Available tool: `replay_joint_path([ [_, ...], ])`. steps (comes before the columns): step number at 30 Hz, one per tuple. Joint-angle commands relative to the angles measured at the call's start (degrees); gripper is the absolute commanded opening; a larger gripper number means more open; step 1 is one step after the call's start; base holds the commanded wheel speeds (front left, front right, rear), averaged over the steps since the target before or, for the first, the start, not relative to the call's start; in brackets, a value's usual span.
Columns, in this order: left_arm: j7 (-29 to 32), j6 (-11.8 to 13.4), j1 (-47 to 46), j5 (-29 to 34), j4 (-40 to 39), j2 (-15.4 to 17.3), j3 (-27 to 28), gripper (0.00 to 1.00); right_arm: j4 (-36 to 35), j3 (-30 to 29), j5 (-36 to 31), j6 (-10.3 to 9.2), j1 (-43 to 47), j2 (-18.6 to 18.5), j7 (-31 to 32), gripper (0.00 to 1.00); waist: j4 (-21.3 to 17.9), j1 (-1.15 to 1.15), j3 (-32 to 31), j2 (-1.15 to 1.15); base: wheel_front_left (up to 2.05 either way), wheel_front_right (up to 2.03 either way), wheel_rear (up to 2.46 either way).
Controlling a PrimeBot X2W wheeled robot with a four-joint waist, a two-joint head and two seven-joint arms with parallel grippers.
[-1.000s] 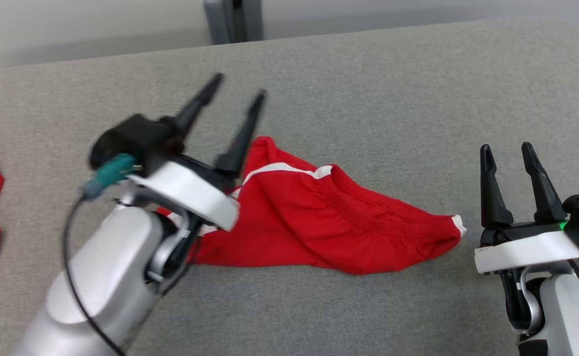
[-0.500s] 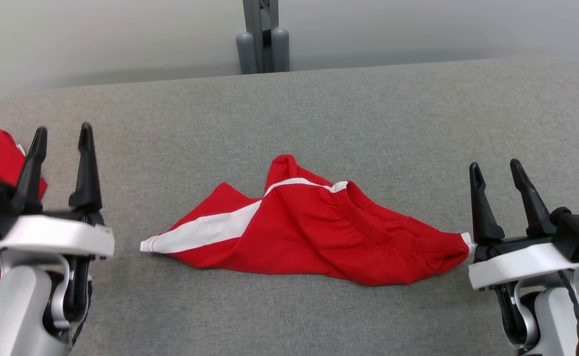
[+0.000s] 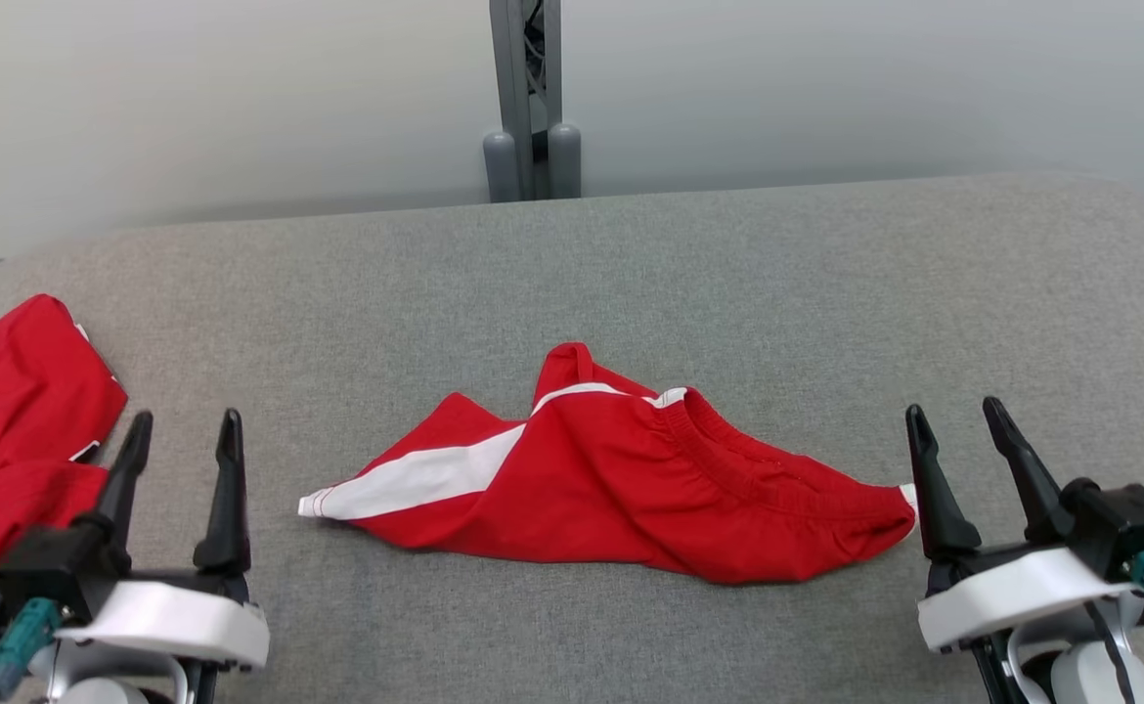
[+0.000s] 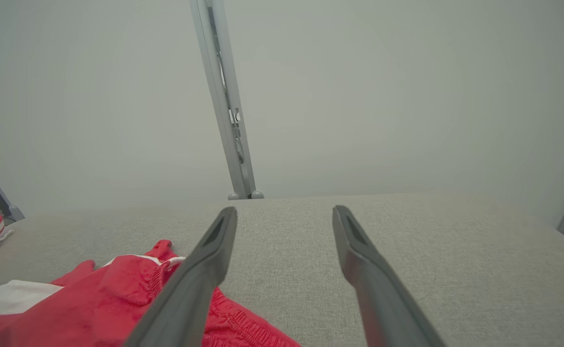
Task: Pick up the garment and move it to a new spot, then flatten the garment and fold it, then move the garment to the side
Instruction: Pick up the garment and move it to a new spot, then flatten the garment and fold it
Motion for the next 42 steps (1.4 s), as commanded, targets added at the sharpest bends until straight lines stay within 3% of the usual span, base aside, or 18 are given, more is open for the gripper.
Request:
replay_joint_path([
  [1,0.20,0.56,1.08,0.37,-0.51,0.41,-0.06,1.00,-0.49,-0.23,0.44,-0.02,1.09,-0.33,0.49,1.00,-0.16,0.00,-0.59,0.00,0.00,0.00,0.00],
  [12,2.15,2.52,4.92,0.03,-2.51,0.96,-0.84,1.00,-3.69,-0.42,1.45,-0.02,5.79,-0.32,3.11,1.00,-0.46,0.00,-1.87,0.00,0.00,0.00,0.00],
  [24,2.89,2.20,2.74,0.64,-3.52,0.23,-2.49,1.00,-4.18,0.49,0.46,-0.02,2.88,-0.32,6.38,1.00,2.09,0.00,0.09,0.00,0.00,0.00,0.00],
  [29,2.57,1.55,1.13,0.58,-2.94,-0.71,-3.33,1.00,-1.20,4.39,0.83,-0.02,-0.95,-0.44,10.67,1.00,4.17,0.00,1.78,0.00,0.00,0.00,0.00],
  [42,0.89,-1.17,-3.49,-0.15,0.96,-3.67,-4.78,1.00,9.01,15.96,9.95,-0.02,-12.87,-6.49,19.98,1.00,10.15,0.00,7.78,0.00,0.00,0.00,0.00],
])
